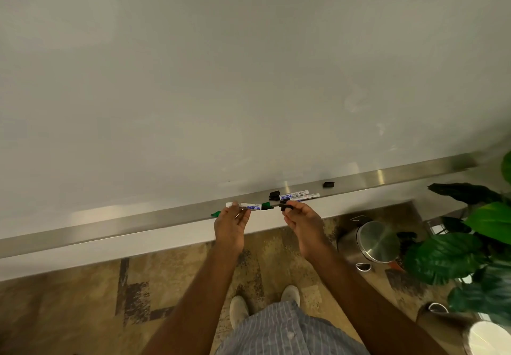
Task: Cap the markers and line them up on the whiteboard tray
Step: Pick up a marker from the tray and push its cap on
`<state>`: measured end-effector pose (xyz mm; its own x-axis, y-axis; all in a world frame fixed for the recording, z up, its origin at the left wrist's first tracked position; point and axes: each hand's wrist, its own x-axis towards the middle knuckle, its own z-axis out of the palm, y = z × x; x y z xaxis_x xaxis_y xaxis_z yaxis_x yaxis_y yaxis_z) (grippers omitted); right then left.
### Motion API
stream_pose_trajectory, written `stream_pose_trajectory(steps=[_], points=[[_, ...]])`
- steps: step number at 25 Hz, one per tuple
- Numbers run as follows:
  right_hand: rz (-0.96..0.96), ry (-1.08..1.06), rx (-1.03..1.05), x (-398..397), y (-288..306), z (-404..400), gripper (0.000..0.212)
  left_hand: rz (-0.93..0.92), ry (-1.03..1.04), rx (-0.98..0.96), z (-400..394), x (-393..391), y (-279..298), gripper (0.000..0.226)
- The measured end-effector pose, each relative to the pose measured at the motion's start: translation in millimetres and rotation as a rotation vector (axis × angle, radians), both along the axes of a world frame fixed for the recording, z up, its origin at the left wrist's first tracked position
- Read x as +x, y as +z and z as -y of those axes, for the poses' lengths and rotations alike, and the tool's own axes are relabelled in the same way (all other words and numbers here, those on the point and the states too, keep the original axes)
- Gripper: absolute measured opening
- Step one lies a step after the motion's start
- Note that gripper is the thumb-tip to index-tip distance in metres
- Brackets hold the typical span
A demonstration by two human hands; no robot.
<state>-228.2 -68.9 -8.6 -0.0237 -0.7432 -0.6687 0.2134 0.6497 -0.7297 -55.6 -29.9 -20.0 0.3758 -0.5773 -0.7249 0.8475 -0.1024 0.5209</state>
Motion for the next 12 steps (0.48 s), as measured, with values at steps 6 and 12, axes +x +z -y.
stream_pose_trajectory(steps=[6,12], points=[[-0.017,0.104,-0.033,3.4,-1.2,-9.5,0.023,-0.017,-0.017,0.022,-6.1,-4.6,-0.3,0.003],[-0.184,0.289,-0.204,1.2,-3.2,-16.4,0.022,0.045,-0.156,0.015,-6.8,-11.9,0.8,0.008]])
